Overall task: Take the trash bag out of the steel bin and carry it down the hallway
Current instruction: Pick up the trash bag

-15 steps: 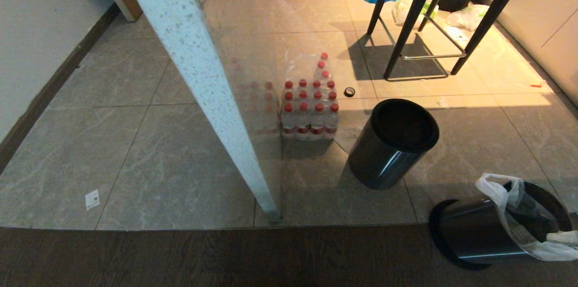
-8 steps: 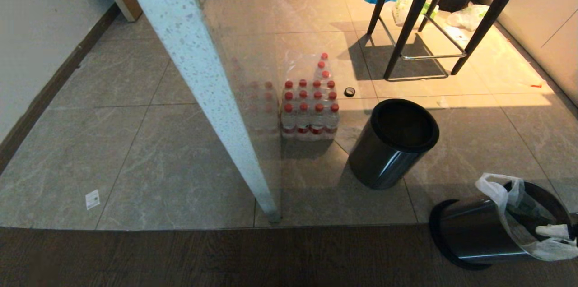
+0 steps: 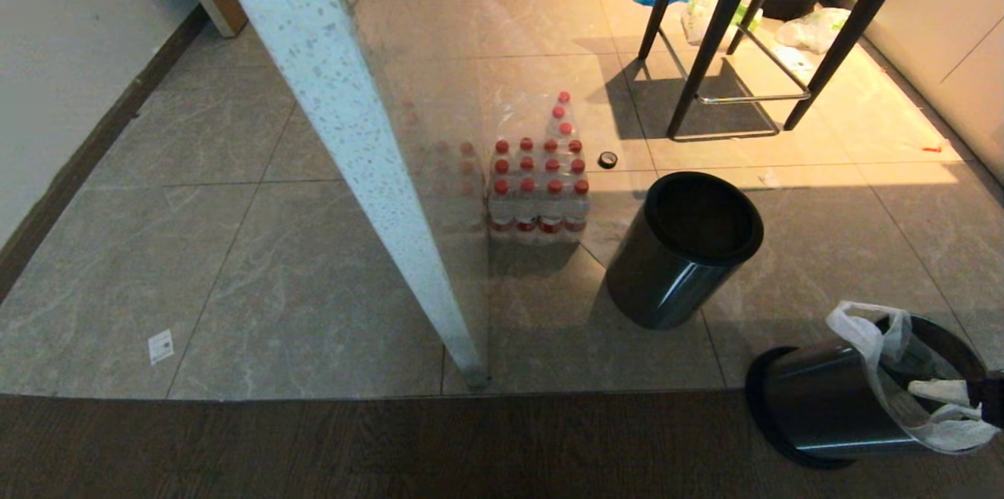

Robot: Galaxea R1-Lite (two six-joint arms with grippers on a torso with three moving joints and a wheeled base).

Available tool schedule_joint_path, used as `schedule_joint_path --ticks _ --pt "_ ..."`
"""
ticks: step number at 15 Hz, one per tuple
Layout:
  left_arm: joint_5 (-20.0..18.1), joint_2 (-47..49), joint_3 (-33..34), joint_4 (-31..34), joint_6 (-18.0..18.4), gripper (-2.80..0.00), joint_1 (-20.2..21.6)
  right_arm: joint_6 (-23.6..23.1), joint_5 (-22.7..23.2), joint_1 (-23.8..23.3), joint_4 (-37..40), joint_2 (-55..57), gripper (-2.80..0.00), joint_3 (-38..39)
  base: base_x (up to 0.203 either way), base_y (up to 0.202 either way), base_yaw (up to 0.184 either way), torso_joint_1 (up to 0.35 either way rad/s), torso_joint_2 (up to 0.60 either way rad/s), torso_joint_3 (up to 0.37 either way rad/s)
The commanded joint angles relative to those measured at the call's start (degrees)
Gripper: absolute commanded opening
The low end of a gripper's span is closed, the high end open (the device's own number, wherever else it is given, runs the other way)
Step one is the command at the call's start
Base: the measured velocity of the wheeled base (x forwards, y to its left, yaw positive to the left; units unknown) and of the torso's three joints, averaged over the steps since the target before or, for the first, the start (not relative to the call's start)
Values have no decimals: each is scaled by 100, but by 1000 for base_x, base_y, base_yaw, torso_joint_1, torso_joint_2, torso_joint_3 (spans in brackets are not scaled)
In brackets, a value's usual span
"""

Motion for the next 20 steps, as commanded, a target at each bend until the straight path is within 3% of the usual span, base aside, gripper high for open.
schedule_joint_path --ticks 1,3,8,9,20 --pt "2 0 0 0 -4 -280 0 -10 85 151 11 -102 0 113 0 0 0 0 0 0" --pt "2 0 0 0 -4 -280 0 -18 341 244 -12 -75 0 124 0 0 0 0 0 0" --pt "2 0 0 0 -4 -280 0 -27 360 291 -394 201 0 -31 0 0 0 0 0 0" --pt "2 0 0 0 -4 -280 0 -27 368 296 -559 214 -280 -26 0 0 0 0 0 0" --pt "2 0 0 0 -4 -280 0 -109 312 345 -723 -109 -280 27 0 0 0 0 0 0"
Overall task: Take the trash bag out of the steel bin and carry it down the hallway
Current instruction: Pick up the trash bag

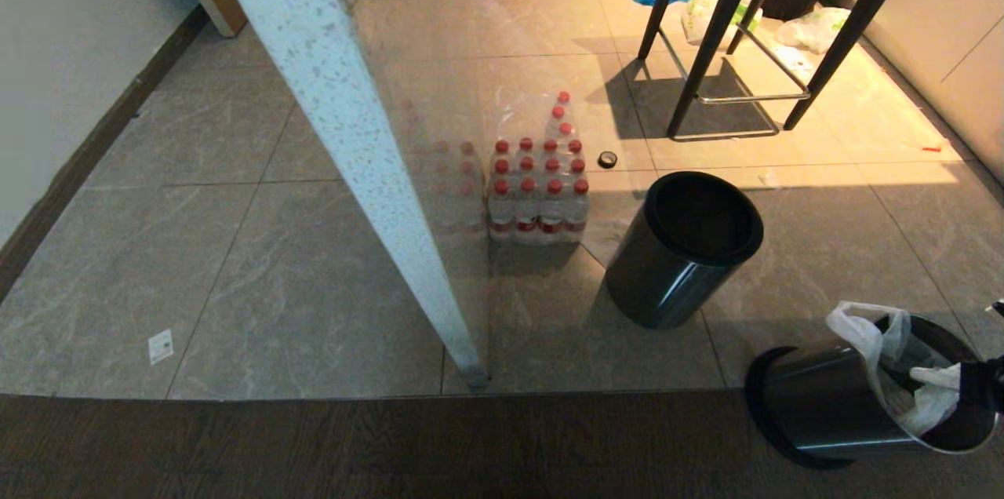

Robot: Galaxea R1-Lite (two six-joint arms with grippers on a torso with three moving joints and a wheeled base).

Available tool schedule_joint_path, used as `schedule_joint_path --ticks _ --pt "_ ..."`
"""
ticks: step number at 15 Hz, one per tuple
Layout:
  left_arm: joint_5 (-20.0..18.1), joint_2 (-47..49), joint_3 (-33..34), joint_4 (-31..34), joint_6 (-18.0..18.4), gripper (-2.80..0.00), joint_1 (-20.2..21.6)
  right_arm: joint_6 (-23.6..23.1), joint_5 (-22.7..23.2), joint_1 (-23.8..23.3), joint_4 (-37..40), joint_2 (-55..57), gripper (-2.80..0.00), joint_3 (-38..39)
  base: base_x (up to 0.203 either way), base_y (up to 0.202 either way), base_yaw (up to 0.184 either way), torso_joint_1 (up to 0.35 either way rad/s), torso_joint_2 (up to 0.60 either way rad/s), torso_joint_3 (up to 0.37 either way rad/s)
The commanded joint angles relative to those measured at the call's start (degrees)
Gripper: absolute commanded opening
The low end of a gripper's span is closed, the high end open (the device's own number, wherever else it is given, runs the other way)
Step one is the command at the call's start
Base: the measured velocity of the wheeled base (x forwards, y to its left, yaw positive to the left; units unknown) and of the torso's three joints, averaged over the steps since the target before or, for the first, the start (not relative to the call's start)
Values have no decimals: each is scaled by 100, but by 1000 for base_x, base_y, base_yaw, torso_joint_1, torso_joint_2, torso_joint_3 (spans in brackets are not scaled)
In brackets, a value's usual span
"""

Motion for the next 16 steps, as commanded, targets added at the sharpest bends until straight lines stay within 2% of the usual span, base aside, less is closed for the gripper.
schedule_joint_path --ticks 1,5,7,12,14,16 --pt "2 0 0 2 -4 -280 0 -8 -4 -25 19 -381 -280 25 0 0 0 0 0 0" --pt "2 0 0 2 -4 -280 0 -109 -6 -204 322 -1509 -280 367 0 0 0 0 0 0" --pt "2 0 0 2 -4 -280 0 -483 -2 -358 591 -2165 -280 596 0 0 0 0 0 0" --pt "2 0 0 2 -4 -280 0 -1620 61 -979 2189 -3901 -280 684 0 0 0 0 0 0" --pt "2 0 0 2 -4 -280 0 -1770 157 -1261 2353 -4385 -280 650 0 0 0 0 0 0" --pt "2 0 0 2 -4 -280 0 -1797 283 -1333 2499 -4822 -280 529 0 0 0 0 0 0"
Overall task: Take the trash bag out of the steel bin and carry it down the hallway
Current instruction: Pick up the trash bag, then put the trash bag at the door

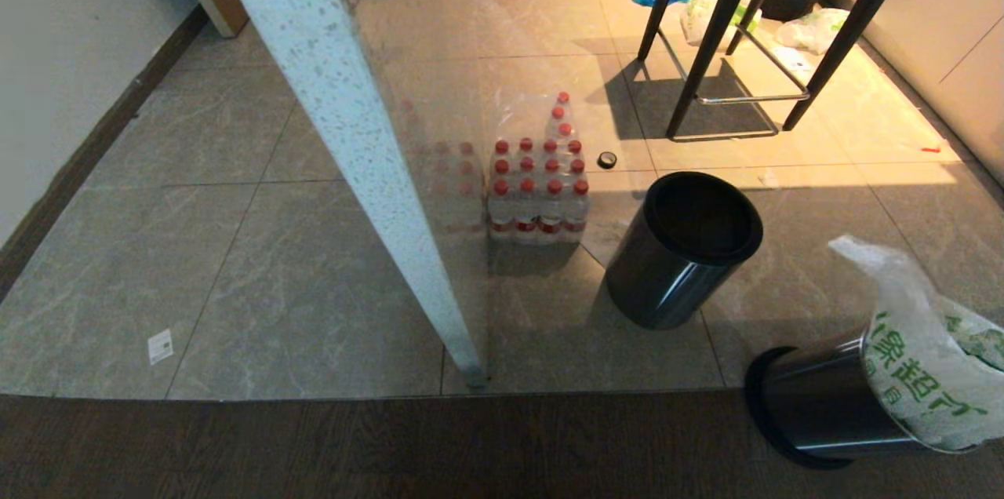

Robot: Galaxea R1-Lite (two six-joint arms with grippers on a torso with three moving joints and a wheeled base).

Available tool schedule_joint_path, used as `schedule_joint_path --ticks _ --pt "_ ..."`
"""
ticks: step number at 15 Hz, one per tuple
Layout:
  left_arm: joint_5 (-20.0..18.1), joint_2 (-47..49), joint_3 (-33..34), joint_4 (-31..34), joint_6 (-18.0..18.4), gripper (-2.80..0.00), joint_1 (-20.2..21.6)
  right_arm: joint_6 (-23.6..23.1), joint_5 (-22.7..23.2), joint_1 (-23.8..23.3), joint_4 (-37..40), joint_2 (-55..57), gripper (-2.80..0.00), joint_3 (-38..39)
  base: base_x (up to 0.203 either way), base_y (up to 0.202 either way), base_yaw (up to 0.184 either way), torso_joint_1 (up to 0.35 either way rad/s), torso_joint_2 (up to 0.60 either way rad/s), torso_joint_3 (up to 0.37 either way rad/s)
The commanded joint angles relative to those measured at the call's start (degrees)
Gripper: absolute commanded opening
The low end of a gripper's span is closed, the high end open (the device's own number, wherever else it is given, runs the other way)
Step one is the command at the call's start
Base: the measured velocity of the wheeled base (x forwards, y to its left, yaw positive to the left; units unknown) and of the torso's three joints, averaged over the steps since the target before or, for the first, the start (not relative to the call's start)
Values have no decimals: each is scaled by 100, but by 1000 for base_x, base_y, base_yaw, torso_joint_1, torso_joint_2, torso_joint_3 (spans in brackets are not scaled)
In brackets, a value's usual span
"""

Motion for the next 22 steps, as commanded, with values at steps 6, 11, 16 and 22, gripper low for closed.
schedule_joint_path --ticks 6,11,16,22 --pt "4 -2 0 2 -2 -280 0 -9 245 -64 640 -2424 -280 31 0 0 0 0 0 0" --pt "4 -2 0 2 -2 -280 0 -170 581 -30 698 -3905 -280 472 0 0 0 0 0 0" --pt "4 -2 0 2 -2 -280 0 -161 740 657 665 -4960 -280 1018 0 0 0 0 0 0" --pt "4 -2 0 2 -2 -280 0 1448 -990 3339 839 -4720 -280 1414 0 0 0 0 0 0"
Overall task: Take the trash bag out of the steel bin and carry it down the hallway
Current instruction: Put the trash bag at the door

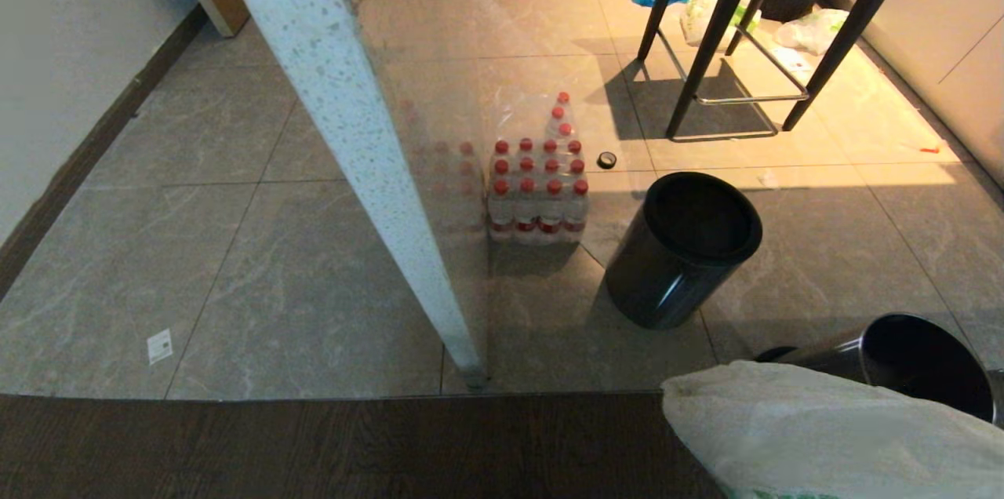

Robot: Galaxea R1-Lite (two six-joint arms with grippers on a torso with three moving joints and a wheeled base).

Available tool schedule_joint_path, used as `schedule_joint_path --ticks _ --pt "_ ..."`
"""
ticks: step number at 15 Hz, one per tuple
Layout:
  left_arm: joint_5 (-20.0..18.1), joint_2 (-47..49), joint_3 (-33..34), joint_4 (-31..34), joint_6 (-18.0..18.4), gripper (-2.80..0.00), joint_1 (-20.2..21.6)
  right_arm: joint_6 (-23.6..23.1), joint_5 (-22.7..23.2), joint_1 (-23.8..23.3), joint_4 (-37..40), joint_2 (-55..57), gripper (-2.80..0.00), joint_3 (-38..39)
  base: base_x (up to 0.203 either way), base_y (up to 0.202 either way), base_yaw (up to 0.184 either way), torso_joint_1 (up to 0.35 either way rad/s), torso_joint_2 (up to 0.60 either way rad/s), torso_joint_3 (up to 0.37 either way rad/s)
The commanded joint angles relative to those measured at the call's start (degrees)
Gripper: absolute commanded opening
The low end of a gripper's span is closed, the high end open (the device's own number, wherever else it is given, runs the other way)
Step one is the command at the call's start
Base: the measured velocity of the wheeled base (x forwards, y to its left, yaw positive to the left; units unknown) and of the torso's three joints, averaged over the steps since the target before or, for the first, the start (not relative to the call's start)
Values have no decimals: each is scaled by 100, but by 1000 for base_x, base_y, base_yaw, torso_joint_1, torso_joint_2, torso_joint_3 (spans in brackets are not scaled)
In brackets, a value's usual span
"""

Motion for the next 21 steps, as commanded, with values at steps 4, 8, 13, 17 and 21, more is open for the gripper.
schedule_joint_path --ticks 4,8,13,17,21 --pt "2 -2 0 2 1 -280 0 1830 -2760 2746 -233 -1191 -280 1285 0 0 0 0 0 0" --pt "2 -2 0 2 1 -280 0 2222 -3626 3388 -462 -1970 -280 2147 0 0 0 0 0 0" --pt "2 -2 0 2 1 -280 0 2111 -3756 3334 -1125 -2877 -280 2360 0 0 0 0 0 0" --pt "2 -2 0 2 1 -280 0 3037 -4142 3329 -1403 -3142 -280 2620 0 0 0 0 0 0" --pt "2 -2 0 2 1 -280 0 2799 -4114 3330 -1386 -3139 -280 2648 0 0 0 0 0 0"
